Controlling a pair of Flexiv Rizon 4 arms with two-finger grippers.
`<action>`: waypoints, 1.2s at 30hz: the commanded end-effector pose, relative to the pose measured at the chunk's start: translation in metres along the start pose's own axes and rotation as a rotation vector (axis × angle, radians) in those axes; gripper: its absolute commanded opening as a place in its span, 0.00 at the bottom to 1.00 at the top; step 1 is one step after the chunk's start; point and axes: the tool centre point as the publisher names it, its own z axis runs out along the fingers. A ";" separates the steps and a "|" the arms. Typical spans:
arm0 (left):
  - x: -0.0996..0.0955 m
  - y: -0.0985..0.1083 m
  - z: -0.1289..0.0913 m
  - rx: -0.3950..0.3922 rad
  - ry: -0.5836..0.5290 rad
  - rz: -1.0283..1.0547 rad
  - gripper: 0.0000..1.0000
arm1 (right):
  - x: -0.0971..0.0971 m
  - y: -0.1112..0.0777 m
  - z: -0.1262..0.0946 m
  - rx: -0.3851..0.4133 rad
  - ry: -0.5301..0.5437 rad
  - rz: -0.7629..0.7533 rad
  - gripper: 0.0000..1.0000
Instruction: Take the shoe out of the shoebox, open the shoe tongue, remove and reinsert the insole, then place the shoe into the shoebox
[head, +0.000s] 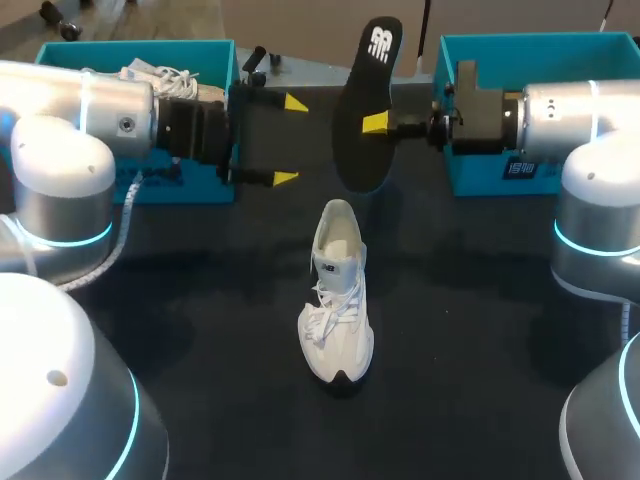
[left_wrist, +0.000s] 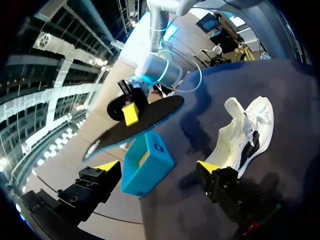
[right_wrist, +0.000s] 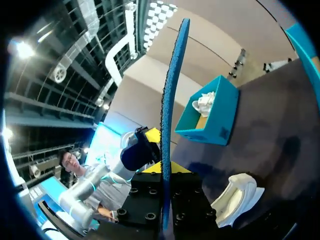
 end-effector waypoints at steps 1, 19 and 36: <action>0.003 0.000 0.003 -0.064 0.055 -0.038 1.00 | 0.004 -0.002 0.007 -0.017 0.020 -0.069 0.00; 0.006 0.004 0.005 -0.092 0.074 -0.025 1.00 | 0.011 -0.002 0.010 -0.003 0.041 -0.158 0.00; 0.046 0.015 0.002 -0.149 0.188 -0.244 1.00 | -0.028 -0.010 0.018 0.061 0.035 -0.337 0.00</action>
